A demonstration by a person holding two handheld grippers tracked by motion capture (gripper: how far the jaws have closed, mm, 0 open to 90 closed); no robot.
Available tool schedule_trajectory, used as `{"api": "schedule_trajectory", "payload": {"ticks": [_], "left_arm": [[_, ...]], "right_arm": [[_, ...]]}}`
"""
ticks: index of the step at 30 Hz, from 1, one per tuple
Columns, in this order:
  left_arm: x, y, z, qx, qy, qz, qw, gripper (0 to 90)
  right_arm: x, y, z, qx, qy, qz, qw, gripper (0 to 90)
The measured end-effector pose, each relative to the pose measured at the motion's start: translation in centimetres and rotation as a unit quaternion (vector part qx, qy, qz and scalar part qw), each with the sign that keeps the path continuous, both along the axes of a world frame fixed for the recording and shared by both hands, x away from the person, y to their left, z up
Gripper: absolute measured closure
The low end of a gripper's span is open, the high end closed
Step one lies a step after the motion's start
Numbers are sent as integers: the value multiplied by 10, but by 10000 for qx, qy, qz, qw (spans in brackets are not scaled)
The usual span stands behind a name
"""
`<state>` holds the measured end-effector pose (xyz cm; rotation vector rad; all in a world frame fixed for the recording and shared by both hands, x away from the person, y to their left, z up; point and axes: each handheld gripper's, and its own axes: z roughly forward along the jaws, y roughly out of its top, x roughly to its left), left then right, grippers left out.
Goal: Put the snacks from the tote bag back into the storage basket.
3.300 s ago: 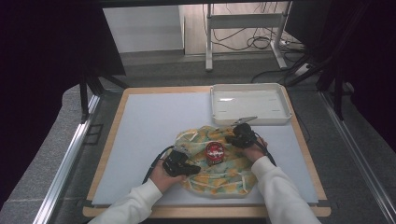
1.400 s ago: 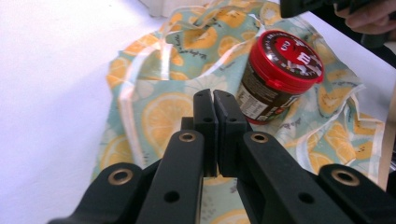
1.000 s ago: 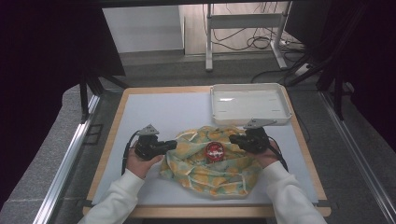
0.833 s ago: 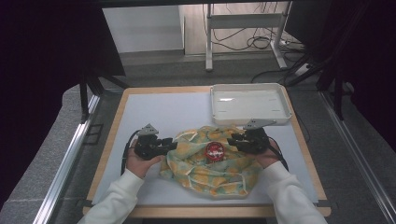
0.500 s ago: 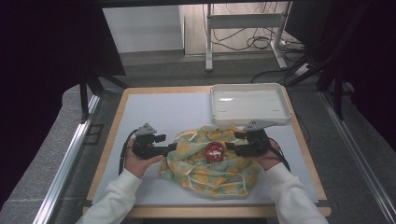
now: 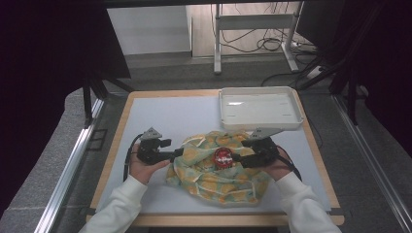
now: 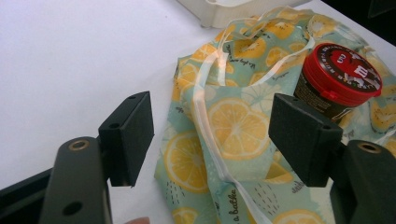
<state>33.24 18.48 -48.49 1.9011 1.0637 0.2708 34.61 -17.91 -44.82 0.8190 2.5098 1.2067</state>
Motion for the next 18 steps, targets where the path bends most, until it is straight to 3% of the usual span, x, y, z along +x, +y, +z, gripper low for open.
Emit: {"api": "schedule_trajectory", "payload": {"ticks": [18], "left_arm": [[1, 0, -3, 23, 77, -24, 10000, 312]], "right_arm": [[-3, 23, -13, -370, 191, 178, 9990, 280]]}}
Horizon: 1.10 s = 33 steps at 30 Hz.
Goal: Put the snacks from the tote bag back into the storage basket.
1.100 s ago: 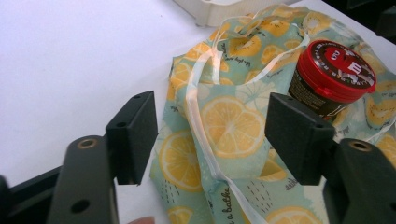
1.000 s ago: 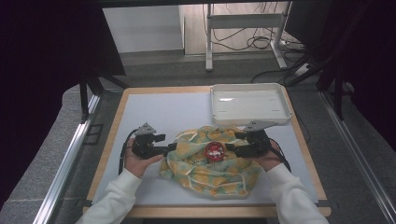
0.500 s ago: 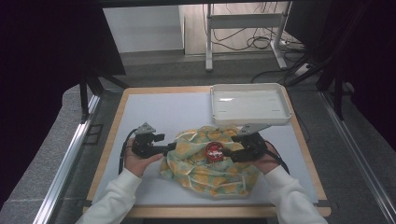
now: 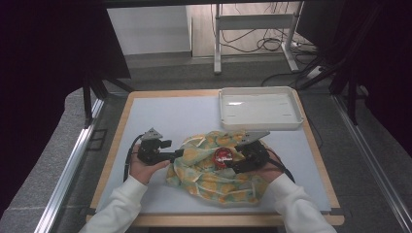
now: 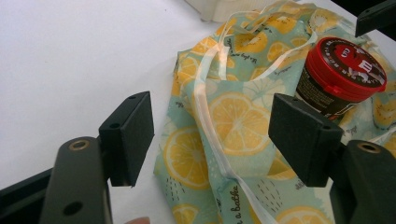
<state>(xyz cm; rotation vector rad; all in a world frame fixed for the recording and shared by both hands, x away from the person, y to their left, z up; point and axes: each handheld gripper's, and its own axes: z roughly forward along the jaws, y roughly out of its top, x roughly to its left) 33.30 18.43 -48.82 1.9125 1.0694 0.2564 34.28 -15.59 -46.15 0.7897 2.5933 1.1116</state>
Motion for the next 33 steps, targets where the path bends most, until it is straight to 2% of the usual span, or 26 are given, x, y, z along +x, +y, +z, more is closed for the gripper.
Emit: {"api": "schedule_trajectory", "payload": {"ticks": [12, 18, 21, 28, 33], "left_arm": [[0, -1, -2, 54, 16, -40, 10000, 313], [0, -1, -2, 59, 23, -45, 10000, 314], [0, -1, -3, 55, 28, -45, 10000, 314], [0, -1, -3, 70, 37, -46, 10000, 315], [1, 0, -3, 65, 32, -36, 10000, 316]], "right_arm": [[2, 25, -12, -352, -44, -8, 9994, 191], [2, 37, -23, -596, -100, -25, 9982, 197], [1, 40, -25, -738, -233, -108, 9969, 241], [3, 39, -23, -681, -110, -103, 9976, 253], [1, 38, -21, -692, -125, -54, 9975, 255]]}}
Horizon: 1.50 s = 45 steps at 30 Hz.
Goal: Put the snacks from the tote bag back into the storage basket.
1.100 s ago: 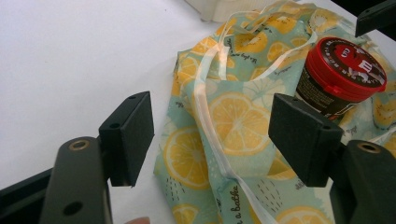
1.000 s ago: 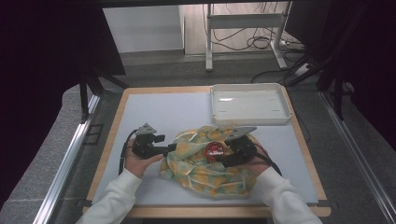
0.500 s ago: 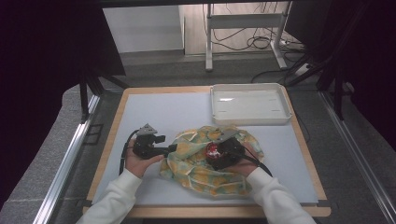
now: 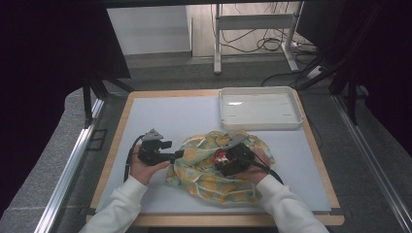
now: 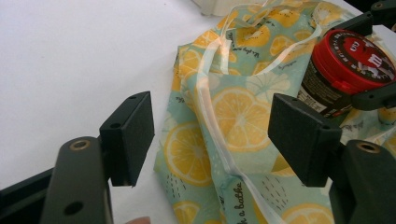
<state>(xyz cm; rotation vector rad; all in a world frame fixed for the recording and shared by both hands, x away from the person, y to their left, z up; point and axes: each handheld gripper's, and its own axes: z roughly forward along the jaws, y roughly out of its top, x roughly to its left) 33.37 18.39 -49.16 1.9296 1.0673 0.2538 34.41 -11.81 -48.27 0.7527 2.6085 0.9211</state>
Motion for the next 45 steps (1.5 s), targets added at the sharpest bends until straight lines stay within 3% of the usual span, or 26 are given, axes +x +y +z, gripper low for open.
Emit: {"api": "schedule_trajectory", "payload": {"ticks": [5, 17, 45], "left_arm": [[0, 1, 0, -14, 4, -6, 10000, 316], [1, 2, 0, -76, 33, -3, 10000, 317], [1, 2, -1, -53, 40, -10, 10000, 317]], "right_arm": [[-1, -2, 3, 39, -6, 29, 10000, 256], [-2, -13, 20, 410, -115, -23, 9991, 256], [-7, -21, 45, 662, -285, 92, 9974, 257]]}}
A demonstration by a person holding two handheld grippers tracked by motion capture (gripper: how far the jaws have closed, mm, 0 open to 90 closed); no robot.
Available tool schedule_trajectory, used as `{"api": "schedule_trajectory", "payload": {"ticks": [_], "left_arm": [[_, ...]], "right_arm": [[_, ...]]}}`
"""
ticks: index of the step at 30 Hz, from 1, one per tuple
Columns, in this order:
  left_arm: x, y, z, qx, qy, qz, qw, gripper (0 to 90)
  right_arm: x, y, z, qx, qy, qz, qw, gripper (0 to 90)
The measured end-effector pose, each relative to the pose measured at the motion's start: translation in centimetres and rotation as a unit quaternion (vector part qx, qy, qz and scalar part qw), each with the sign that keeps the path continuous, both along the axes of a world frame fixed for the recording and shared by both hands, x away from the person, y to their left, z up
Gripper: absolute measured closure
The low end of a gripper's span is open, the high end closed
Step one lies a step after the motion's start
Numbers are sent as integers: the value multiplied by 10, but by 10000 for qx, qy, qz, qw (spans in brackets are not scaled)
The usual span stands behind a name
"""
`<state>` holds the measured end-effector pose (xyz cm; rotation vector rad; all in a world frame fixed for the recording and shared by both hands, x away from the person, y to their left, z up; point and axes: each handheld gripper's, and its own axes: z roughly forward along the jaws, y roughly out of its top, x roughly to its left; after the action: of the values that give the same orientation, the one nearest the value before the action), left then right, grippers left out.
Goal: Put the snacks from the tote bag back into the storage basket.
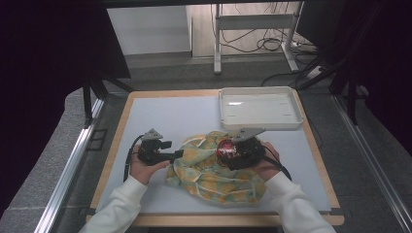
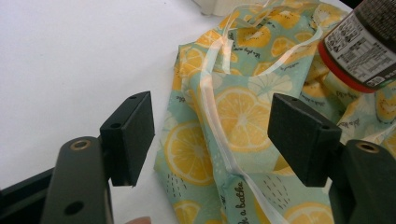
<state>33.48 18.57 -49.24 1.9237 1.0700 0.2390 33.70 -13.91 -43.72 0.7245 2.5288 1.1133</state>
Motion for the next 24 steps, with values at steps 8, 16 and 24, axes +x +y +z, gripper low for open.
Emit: {"api": "schedule_trajectory", "payload": {"ticks": [8, 16, 24], "left_arm": [[0, 0, 0, 8, 0, -5, 10000, 317], [0, 0, 0, 7, 0, 8, 10000, 317], [0, 0, 0, 9, -3, 14, 10000, 319]], "right_arm": [[0, -3, 7, 79, -39, 10, 10000, 257], [0, -6, 15, 190, -76, 1, 9998, 257], [3, -8, 19, 227, -87, -9, 9997, 257]]}}
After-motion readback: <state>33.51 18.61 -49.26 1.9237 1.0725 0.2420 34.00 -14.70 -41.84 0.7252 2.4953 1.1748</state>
